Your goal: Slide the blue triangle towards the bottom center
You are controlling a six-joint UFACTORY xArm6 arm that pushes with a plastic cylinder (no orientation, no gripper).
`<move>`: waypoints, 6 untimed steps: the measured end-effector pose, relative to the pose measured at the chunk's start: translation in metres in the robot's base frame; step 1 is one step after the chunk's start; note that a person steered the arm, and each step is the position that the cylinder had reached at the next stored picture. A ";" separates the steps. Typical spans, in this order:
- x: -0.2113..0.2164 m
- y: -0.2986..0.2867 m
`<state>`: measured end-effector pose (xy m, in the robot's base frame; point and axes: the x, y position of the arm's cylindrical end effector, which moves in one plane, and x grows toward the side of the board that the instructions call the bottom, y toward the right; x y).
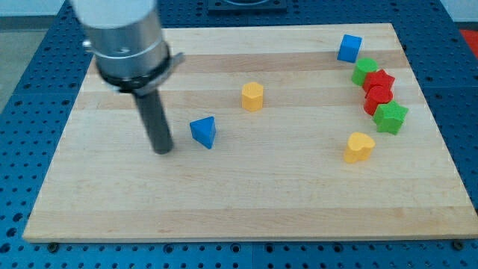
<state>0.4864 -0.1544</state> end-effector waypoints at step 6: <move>0.023 0.187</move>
